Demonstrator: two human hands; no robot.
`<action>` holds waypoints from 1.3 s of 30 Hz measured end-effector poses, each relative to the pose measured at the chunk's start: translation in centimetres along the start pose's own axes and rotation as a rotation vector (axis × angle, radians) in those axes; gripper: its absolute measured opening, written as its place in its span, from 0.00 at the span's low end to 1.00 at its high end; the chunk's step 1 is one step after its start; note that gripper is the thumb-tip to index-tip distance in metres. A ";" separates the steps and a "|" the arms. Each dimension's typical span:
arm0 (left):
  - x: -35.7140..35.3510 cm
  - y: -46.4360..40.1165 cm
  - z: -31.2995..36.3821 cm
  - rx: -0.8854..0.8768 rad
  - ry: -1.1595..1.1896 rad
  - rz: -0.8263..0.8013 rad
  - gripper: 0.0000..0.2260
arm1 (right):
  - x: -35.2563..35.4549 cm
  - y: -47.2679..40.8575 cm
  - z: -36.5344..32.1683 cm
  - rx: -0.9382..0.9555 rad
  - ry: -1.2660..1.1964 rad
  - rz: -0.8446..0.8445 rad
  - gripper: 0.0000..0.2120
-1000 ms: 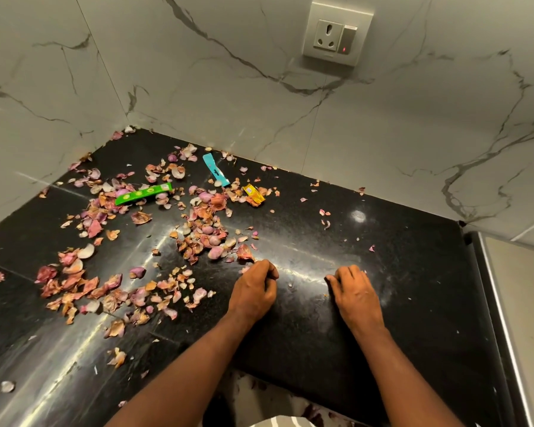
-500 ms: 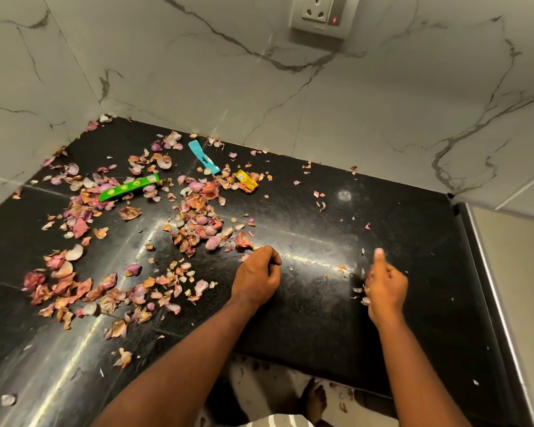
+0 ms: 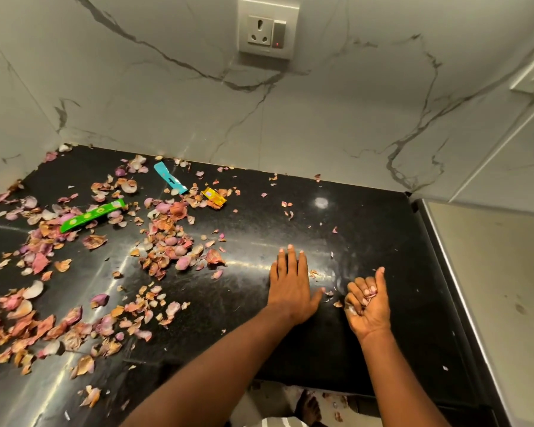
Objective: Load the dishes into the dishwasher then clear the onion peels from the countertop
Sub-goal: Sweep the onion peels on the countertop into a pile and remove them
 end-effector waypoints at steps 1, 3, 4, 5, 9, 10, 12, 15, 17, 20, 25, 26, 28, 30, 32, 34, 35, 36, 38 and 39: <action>-0.9 -0.3 0.7 0.013 -0.033 -0.030 0.44 | 0.2 0.1 -0.1 -0.019 0.000 -0.016 0.28; -2.4 -0.5 2.3 -0.074 -0.093 -0.064 0.43 | 0.7 0.0 -0.5 -0.058 -0.007 -0.050 0.29; -3.0 -0.5 3.1 -0.155 -0.110 -0.075 0.42 | 1.0 -0.1 -0.8 -0.081 -0.016 -0.068 0.29; -3.4 -0.4 3.7 -0.242 -0.119 -0.083 0.40 | 1.2 -0.1 -1.0 -0.106 -0.030 -0.087 0.30; -3.7 -0.4 5.0 -0.459 -0.058 -0.048 0.28 | 1.8 -0.2 -1.5 -0.189 -0.057 -0.140 0.30; -3.6 -0.3 5.1 -0.486 -0.041 -0.060 0.24 | 1.8 -0.3 -1.5 -0.203 -0.055 -0.150 0.30; -3.0 -0.1 5.4 -0.517 -0.026 -0.057 0.18 | 1.8 -0.7 -1.4 -0.219 -0.048 -0.168 0.30; -0.7 0.3 5.9 -0.469 -0.094 -0.036 0.14 | 1.8 -1.0 -1.5 -0.241 -0.035 -0.178 0.29; 0.6 0.3 6.2 -0.416 -0.179 -0.058 0.12 | 1.8 -1.1 -1.6 -0.236 -0.034 -0.167 0.28; 1.3 0.1 6.5 -0.356 -0.230 -0.071 0.11 | 1.3 -1.3 -1.5 -0.212 -0.087 -0.141 0.28; 1.8 -0.7 4.1 -0.075 0.286 0.060 0.10 | -0.1 -2.0 -1.2 -0.152 -0.244 -0.008 0.26; 2.6 -0.5 3.6 -0.016 0.445 0.147 0.09 | -0.5 -2.1 -1.1 -0.148 -0.259 0.017 0.25; 4.3 0.1 3.9 -0.047 0.681 0.330 0.07 | 0.2 -2.9 0.2 -0.176 -0.278 0.071 0.24; 5.9 0.9 5.4 -0.180 0.754 0.381 0.08 | 0.0 -2.9 1.8 -0.223 -0.215 0.068 0.18; 6.6 1.5 7.1 -0.304 0.673 0.343 0.11 | -0.6 -2.6 2.8 -0.248 -0.152 0.008 0.17; 6.7 1.8 7.8 -0.369 0.529 0.326 0.12 | -1.1 -2.4 3.2 -0.248 -0.170 -0.016 0.23; 6.6 1.8 7.8 -0.380 0.477 0.329 0.12 | -1.5 -2.3 3.3 -0.265 -0.206 -0.021 0.22; 6.4 1.9 7.8 -0.381 0.445 0.332 0.11 | -1.5 -2.5 3.4 -0.275 -0.235 -0.005 0.19; 6.5 2.1 7.6 -0.371 0.428 0.352 0.09 | -1.3 -3.2 3.6 -0.283 -0.245 0.016 0.10; 6.5 2.1 7.4 -0.362 0.450 0.366 0.09 | -1.4 -3.4 3.7 -0.287 -0.235 -0.010 0.08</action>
Point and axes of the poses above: each hand's wrist, its own y-axis away from the middle knuckle, its own x-axis out of the back of the hand, z = x × y, the point moved 4 cm from there along -y, towards the middle knuckle
